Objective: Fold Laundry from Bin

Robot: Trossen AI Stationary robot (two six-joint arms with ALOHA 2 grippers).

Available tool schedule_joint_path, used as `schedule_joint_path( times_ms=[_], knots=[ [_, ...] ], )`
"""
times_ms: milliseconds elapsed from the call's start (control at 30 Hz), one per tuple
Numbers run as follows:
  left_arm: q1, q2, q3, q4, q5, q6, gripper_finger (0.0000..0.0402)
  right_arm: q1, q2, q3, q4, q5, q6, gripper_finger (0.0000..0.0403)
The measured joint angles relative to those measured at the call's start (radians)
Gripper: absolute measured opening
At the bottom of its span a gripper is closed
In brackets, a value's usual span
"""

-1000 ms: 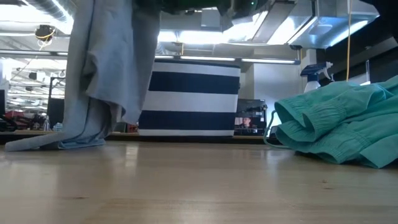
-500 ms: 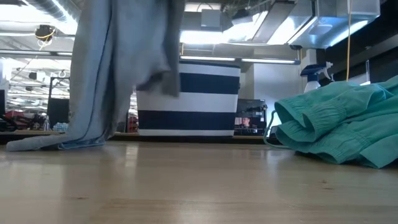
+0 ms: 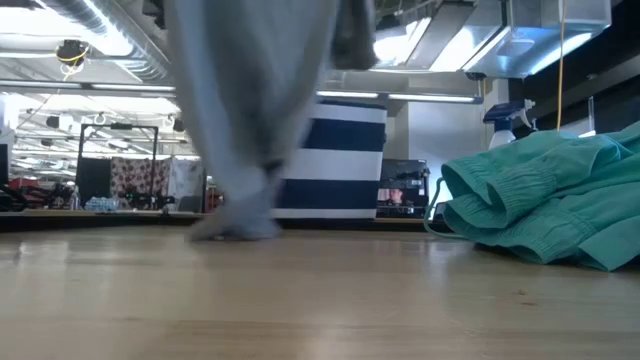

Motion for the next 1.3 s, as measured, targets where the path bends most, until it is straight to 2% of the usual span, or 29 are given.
schedule_joint_path(
  times_ms=[200, 467, 800, 1067, 1300],
  knots=[
    [0.027, -0.015, 0.000, 0.006, 0.035, 0.057, 0.0000, 0.003, -0.044, 0.013, -0.034, 0.018, -0.060, 0.0001],
    [0.027, -0.026, 0.000, 0.038, 0.086, 0.087, 0.0000, 0.003, -0.030, 0.182, -0.217, 0.024, -0.067, 0.0000],
    [0.027, -0.026, 0.000, 0.039, 0.191, 0.105, 0.0000, 0.004, -0.019, 0.311, -0.316, 0.008, -0.035, 0.0000],
    [0.027, -0.030, 0.005, 0.088, 0.191, 0.111, 0.0000, 0.003, -0.017, 0.361, -0.352, 0.000, -0.023, 0.0000],
    [0.027, -0.031, 0.091, 0.098, 0.189, 0.107, 0.0000, 0.004, -0.016, 0.433, -0.375, 0.000, -0.068, 0.0000]
  ],
)
